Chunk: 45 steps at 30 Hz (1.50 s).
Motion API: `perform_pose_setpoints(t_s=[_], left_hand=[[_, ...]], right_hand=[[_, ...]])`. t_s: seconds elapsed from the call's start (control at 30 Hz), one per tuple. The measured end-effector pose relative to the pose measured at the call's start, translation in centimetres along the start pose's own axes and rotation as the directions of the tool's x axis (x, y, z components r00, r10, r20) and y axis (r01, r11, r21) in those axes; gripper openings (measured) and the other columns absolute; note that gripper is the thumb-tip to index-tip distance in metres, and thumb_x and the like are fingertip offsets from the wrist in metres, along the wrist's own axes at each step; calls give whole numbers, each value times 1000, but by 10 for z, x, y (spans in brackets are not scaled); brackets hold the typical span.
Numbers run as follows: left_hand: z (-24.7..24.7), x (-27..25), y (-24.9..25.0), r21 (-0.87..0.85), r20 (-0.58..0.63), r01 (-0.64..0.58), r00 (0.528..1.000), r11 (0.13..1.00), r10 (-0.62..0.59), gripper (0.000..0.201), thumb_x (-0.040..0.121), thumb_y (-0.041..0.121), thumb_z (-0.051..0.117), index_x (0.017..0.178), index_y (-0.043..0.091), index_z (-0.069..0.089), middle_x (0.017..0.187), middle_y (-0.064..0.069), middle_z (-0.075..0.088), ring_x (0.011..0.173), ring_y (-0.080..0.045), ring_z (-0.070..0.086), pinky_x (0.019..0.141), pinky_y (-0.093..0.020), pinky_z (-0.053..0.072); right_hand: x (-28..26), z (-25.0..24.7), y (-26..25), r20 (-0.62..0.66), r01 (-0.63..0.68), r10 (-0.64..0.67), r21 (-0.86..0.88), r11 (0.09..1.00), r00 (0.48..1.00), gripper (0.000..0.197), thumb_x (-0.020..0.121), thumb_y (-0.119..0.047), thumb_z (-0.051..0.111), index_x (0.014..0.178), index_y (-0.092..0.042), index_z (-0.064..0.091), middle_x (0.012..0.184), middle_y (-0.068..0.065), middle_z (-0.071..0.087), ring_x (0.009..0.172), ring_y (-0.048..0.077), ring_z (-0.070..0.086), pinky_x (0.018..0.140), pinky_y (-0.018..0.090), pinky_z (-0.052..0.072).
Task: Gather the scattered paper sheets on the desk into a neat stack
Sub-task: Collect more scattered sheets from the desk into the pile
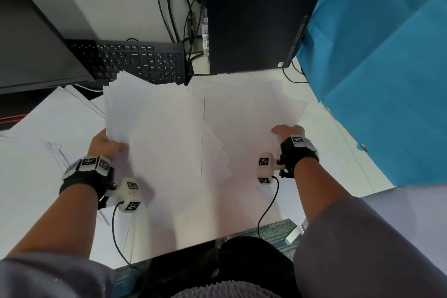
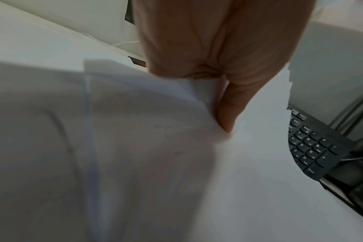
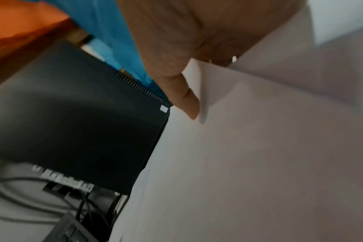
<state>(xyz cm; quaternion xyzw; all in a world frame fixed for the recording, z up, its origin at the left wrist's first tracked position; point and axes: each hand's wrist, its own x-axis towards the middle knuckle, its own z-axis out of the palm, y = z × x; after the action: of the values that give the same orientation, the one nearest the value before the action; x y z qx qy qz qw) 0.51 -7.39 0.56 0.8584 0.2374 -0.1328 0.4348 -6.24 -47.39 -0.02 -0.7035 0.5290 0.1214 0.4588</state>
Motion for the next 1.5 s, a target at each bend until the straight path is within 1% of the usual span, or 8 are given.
perform_pose_setpoints(t_s=[0.1,0.27,0.47,0.6,0.77,0.97,1.23,1.5], left_hand=[[1,-5,0,-4,-2,-16,1000,1000,16,42,82,-13,56,123,-1,55,120,-25,60,95,-23,51,82,-33,38],[0,-3,-3,13,9,1,1000,1000,-1,41,81,-12,58,121,-2,56,118,-25,61,110,-39,57,83,-36,42],[4,-6,-3,22,13,-8,1000,1000,8,46,83,-10,58,127,-1,52,124,-26,58,114,-40,54,84,-37,40],[8,-9,-1,17,34,-9,999,1000,9,48,84,-9,58,131,0,50,128,-24,56,118,-39,52,88,-38,39],[10,-9,4,-16,48,19,999,1000,-18,48,83,-8,61,129,0,52,127,-24,57,117,-39,53,86,-36,39],[7,-14,4,-66,6,42,999,997,-41,53,83,-5,64,133,0,49,133,-22,54,122,-39,50,94,-39,40],[10,-26,18,-91,-13,-4,1000,996,3,41,81,-11,60,121,-2,57,122,-23,61,115,-37,56,94,-39,42],[26,-30,35,-120,30,-25,999,992,29,43,79,-14,57,120,-4,56,118,-24,62,102,-33,57,86,-38,45]], right_hand=[[5,7,-7,7,74,-75,75,994,997,80,69,-17,76,139,-7,39,136,11,51,124,34,51,102,42,44],[2,9,-14,72,-12,2,135,991,997,85,68,-22,74,135,-13,23,127,17,54,110,40,57,93,50,46],[-5,10,-23,-71,216,-230,-160,963,971,29,87,-6,50,113,1,61,117,18,64,99,34,61,73,27,42],[-17,-1,-33,-147,347,-449,-443,826,881,29,89,-4,44,110,-6,65,111,15,66,101,34,63,74,31,46],[-31,-26,-43,-224,389,-554,-509,768,802,36,88,-3,44,114,-13,66,111,18,65,103,37,61,81,34,48],[-53,-55,-62,-255,577,-692,-402,711,676,44,90,-3,41,122,-23,64,113,22,64,106,41,57,86,36,47],[-70,-78,-123,-337,772,-830,-326,546,445,30,90,-3,40,103,-7,67,93,27,63,75,32,48,64,29,30],[-94,-82,-182,-359,914,-880,-144,380,310,21,89,-6,44,93,1,64,87,25,62,79,34,55,69,37,44]])
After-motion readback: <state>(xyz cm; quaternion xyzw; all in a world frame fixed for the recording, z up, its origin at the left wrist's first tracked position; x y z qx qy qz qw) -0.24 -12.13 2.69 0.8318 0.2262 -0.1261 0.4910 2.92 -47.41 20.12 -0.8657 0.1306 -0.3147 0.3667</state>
